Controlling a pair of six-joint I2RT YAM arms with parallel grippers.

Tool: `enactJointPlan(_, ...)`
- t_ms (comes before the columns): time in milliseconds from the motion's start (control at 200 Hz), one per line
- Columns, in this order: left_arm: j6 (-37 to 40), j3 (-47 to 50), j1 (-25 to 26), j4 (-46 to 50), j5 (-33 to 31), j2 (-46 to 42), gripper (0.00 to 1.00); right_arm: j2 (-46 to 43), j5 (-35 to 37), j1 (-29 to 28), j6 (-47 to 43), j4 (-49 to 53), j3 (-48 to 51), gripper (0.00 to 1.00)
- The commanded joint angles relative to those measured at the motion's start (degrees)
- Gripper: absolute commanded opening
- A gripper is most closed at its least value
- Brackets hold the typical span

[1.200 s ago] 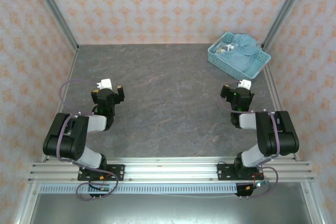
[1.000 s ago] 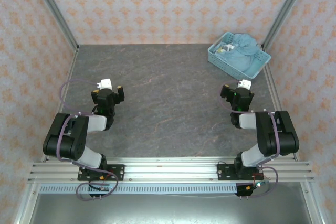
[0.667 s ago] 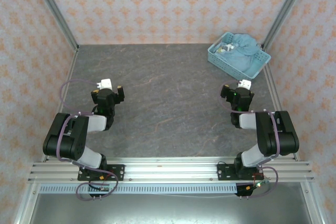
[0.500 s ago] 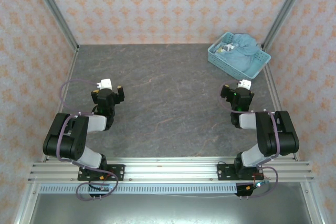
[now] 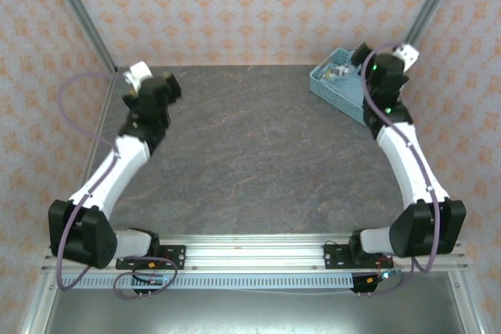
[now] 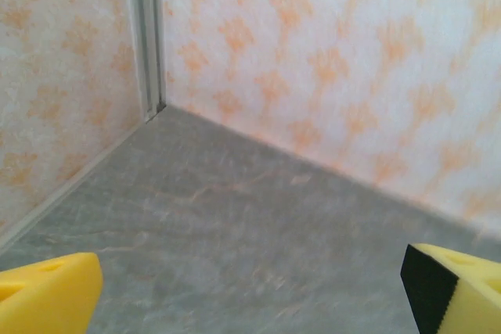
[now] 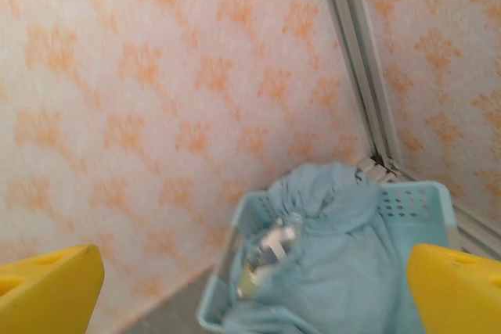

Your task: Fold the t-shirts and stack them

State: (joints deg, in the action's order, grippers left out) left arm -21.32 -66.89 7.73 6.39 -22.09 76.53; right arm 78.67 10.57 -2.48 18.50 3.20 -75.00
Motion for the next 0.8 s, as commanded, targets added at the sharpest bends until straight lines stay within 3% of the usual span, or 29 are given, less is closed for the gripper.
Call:
enactJointPlan(0, -13.9, -10.07, -3.89, 25.83, 7.88, 6.89, 1.0, 9.78, -2.93, 2.43, 11.13, 22.3, -7.08, 0.98)
enactJointPlan(145, -11.15, -15.26, -0.69, 20.66, 22.73, 10.3, 1.0, 26.85, -5.56, 4.7, 11.1, 37.82, -28.16, 0.99)
enactJointPlan(295, -10.39, -21.35, 4.6, 22.41, 32.42, 14.23, 0.98, 39.84, -7.53, 6.92, 9.42, 42.53, -40.45, 0.99)
enactJointPlan(575, -11.23, -20.88, 11.29, 24.05, 35.01, 13.32, 0.95, 61.53, -6.94, 8.81, 9.28, 52.59, -60.68, 0.99)
enactJointPlan(691, -11.39, -19.91, 11.69, 25.3, 35.09, 11.61, 0.95, 67.57, -7.35, 8.81, 10.32, 54.86, -65.36, 0.99)
enactJointPlan(796, -11.05, -19.3, 11.71, 26.7, 34.33, 9.85, 0.94, 69.97, -8.69, 8.81, 11.19, 53.97, -65.89, 0.93)
